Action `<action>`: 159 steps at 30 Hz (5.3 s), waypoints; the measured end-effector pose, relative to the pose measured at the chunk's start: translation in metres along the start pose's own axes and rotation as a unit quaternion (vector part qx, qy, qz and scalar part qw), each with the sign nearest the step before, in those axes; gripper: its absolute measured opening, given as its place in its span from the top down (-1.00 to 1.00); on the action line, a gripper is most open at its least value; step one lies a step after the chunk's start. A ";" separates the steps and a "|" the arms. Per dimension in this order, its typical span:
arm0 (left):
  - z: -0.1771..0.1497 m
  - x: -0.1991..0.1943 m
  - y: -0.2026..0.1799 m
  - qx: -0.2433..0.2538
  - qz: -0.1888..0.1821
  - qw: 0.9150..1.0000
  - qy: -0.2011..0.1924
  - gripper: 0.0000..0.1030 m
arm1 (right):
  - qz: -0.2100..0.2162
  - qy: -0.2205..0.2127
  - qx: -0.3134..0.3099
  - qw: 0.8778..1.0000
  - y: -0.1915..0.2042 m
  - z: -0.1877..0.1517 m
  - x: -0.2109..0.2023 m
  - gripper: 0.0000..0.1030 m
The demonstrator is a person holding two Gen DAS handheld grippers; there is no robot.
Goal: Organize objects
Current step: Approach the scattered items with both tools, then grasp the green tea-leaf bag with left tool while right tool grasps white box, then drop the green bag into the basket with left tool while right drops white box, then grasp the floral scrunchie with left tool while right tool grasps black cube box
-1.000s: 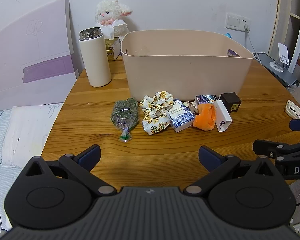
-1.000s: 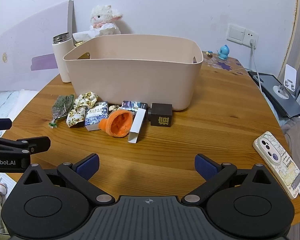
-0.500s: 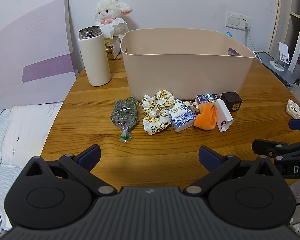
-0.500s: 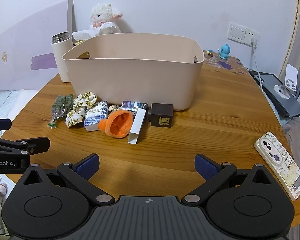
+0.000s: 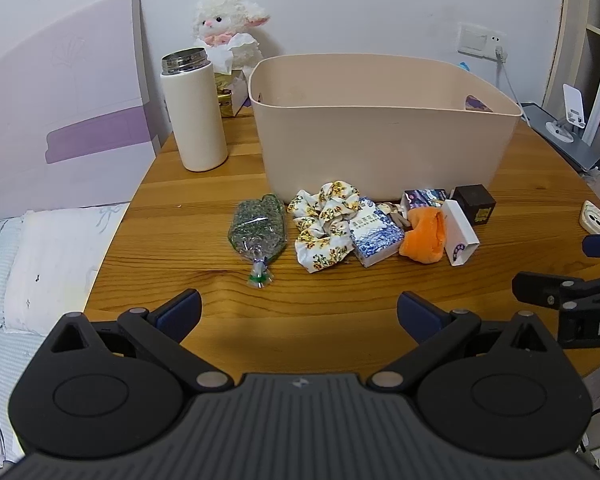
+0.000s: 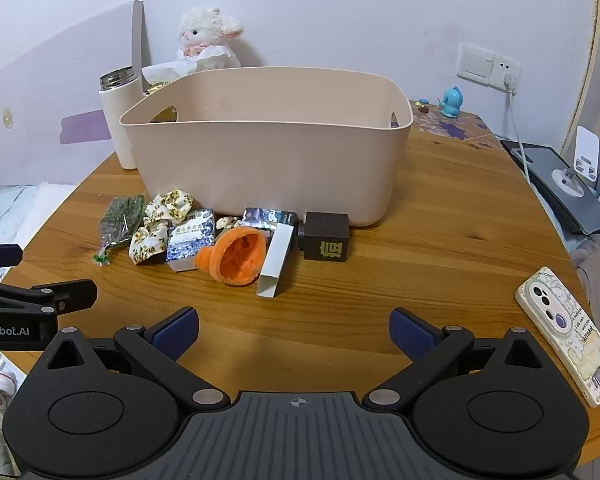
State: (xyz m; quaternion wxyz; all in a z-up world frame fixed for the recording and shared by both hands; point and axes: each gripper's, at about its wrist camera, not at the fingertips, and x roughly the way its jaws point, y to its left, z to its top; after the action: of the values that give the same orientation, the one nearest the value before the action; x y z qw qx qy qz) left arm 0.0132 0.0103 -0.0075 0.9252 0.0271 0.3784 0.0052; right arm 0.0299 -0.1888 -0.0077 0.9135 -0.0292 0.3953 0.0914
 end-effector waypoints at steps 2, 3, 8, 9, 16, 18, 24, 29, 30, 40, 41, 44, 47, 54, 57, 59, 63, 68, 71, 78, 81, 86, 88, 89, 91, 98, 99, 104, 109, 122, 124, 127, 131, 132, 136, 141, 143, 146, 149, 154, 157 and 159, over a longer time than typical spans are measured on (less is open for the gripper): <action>0.001 0.002 0.002 -0.001 0.001 1.000 0.001 -1.00 | -0.002 0.000 -0.001 1.000 0.000 0.001 0.002 -1.00; 0.002 0.003 0.004 -0.002 0.001 1.000 0.001 -1.00 | -0.004 0.000 -0.001 1.000 0.000 0.002 0.004 -1.00; 0.008 0.010 0.012 -0.011 0.004 1.000 0.001 -1.00 | -0.004 0.000 0.004 1.000 -0.003 0.008 0.013 -1.00; 0.009 0.012 0.015 -0.014 0.005 1.000 0.002 -1.00 | -0.004 0.000 0.005 1.000 -0.003 0.009 0.014 -1.00; 0.018 0.032 0.029 -0.017 0.021 1.000 0.009 -1.00 | -0.024 0.000 -0.002 1.000 -0.005 0.016 0.030 -0.94; 0.021 0.039 0.036 -0.020 0.030 0.999 0.012 -1.00 | -0.023 0.006 -0.006 1.000 -0.005 0.018 0.037 -0.90; 0.028 0.062 0.046 -0.012 0.039 0.999 0.024 -1.00 | -0.023 0.031 -0.004 0.999 -0.006 0.021 0.065 -0.76; 0.031 0.089 0.050 -0.011 0.032 0.998 0.047 -1.00 | -0.012 0.044 0.003 0.999 -0.008 0.023 0.081 -0.69; 0.031 0.094 0.050 -0.009 0.032 0.998 0.051 -1.00 | -0.011 0.044 0.003 0.999 -0.009 0.024 0.083 -0.67; 0.034 0.119 0.053 -0.028 -0.004 0.998 0.063 -0.67 | 0.005 0.053 0.009 0.999 -0.007 0.030 0.102 0.43; 0.034 0.118 0.053 -0.027 -0.005 0.998 0.062 -0.63 | 0.006 0.051 0.008 0.999 -0.006 0.030 0.102 0.50; 0.035 0.114 0.048 -0.013 -0.018 0.998 0.054 -0.29 | 0.019 0.051 0.011 0.998 -0.007 0.029 0.100 0.72; 0.035 0.109 0.041 -0.002 -0.032 0.998 0.049 0.16 | 0.024 0.047 0.007 0.999 -0.006 0.026 0.095 0.74; 0.030 0.098 0.041 -0.007 -0.037 0.998 0.055 0.56 | 0.030 0.020 -0.001 0.999 -0.010 0.028 0.065 0.74; 0.026 0.089 0.045 -0.013 -0.038 0.998 0.050 0.59 | 0.031 0.004 -0.001 1.000 -0.014 0.032 0.048 0.74; 0.026 0.081 0.049 -0.018 -0.039 0.998 0.044 0.60 | 0.033 -0.009 -0.001 0.999 -0.015 0.035 0.037 0.74; 0.027 0.052 0.053 -0.029 -0.040 0.999 0.016 0.60 | 0.034 -0.040 -0.001 0.999 -0.020 0.045 0.016 0.74; 0.046 0.015 0.054 -0.030 -0.042 0.998 -0.036 0.60 | 0.035 -0.082 0.004 0.996 -0.026 0.062 -0.004 0.74; 0.061 -0.001 0.050 -0.022 -0.042 0.997 -0.067 0.60 | 0.032 -0.099 0.010 0.995 -0.033 0.075 -0.007 0.74; 0.107 0.007 0.037 -0.012 -0.043 0.994 -0.097 0.60 | 0.020 -0.116 0.016 0.993 -0.047 0.115 0.012 0.74; 0.127 0.020 0.024 -0.006 -0.046 0.994 -0.102 0.60 | 0.021 -0.108 0.019 0.994 -0.050 0.127 0.028 0.74; 0.145 0.070 0.006 -0.009 -0.055 0.997 -0.060 0.61 | 0.018 -0.083 0.017 0.996 -0.051 0.138 0.057 0.74; 0.151 0.091 0.001 -0.012 -0.044 0.998 -0.043 0.61 | 0.018 -0.067 0.017 0.997 -0.051 0.139 0.069 0.74; 0.152 0.099 -0.003 -0.009 -0.040 0.999 -0.036 0.61 | 0.016 -0.060 0.017 0.998 -0.051 0.140 0.075 0.74; 0.152 0.111 -0.008 -0.003 -0.039 0.999 -0.022 0.61 | 0.012 -0.049 0.012 0.999 -0.049 0.138 0.084 0.74; 0.152 0.116 -0.012 0.005 -0.038 0.999 -0.015 0.52 | 0.002 -0.046 0.004 0.999 -0.042 0.131 0.087 0.30; 0.152 0.113 -0.012 0.005 -0.037 0.999 -0.020 0.43 | -0.001 -0.053 0.003 0.999 -0.042 0.131 0.082 0.08; 0.150 0.087 -0.007 0.005 -0.031 0.998 -0.049 -0.40 | -0.009 -0.085 0.005 0.996 -0.041 0.128 0.050 -0.39; 0.141 0.053 0.002 0.004 -0.036 0.997 -0.070 -0.69 | -0.006 -0.091 0.009 0.996 -0.044 0.114 0.024 -0.86; 0.093 0.038 0.015 0.012 -0.033 0.999 -0.038 -0.76 | -0.003 -0.010 0.007 1.000 -0.045 0.061 0.039 -1.00; 0.085 0.043 0.015 0.013 -0.032 0.999 -0.028 -0.76 | -0.004 0.003 0.005 1.000 -0.043 0.056 0.047 -1.00; 0.075 0.053 0.017 0.010 -0.034 0.999 -0.009 -0.76 | -0.007 0.017 0.002 1.000 -0.040 0.049 0.059 -1.00; 0.065 0.068 0.016 0.009 -0.039 0.999 0.018 -0.76 | -0.016 0.031 -0.008 0.999 -0.035 0.041 0.077 -1.00; 0.063 0.071 0.015 0.010 -0.039 0.999 0.023 -0.76 | -0.019 0.035 -0.011 0.999 -0.033 0.039 0.082 -1.00; 0.058 0.088 0.014 0.008 -0.041 0.998 0.042 -0.76 | -0.028 0.045 -0.020 0.998 -0.030 0.034 0.101 -1.00; 0.056 0.109 0.015 0.005 -0.027 0.998 0.063 -0.76 | -0.039 0.032 -0.028 0.998 -0.028 0.031 0.116 -1.00; 0.055 0.115 0.016 0.004 -0.028 0.997 0.071 -0.76 | -0.042 0.027 -0.029 0.998 -0.027 0.032 0.120 -1.00; 0.054 0.122 0.015 0.003 -0.031 0.996 0.078 -0.76 | -0.038 0.015 -0.026 0.999 -0.026 0.034 0.124 -0.97; 0.053 0.130 0.014 0.002 -0.032 0.996 0.082 -0.73 | -0.035 0.009 -0.023 0.999 -0.025 0.036 0.127 -0.76; 0.055 0.131 0.009 0.014 -0.046 0.997 0.062 -0.30 | -0.004 0.014 -0.011 1.000 -0.023 0.036 0.128 -0.26; 0.056 0.128 0.005 0.023 -0.056 0.997 0.056 0.10 | -0.003 0.011 -0.013 1.000 -0.020 0.035 0.125 0.20; 0.056 0.126 0.003 0.025 -0.062 0.996 0.055 0.42 | -0.006 0.012 -0.018 1.000 -0.018 0.035 0.123 0.20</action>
State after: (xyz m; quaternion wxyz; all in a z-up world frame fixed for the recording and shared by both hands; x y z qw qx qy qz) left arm 0.1421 0.0142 -0.0558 0.9007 0.0265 0.4295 -0.0597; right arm 0.1410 -0.1840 -0.0739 0.9085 -0.0490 0.4044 0.0932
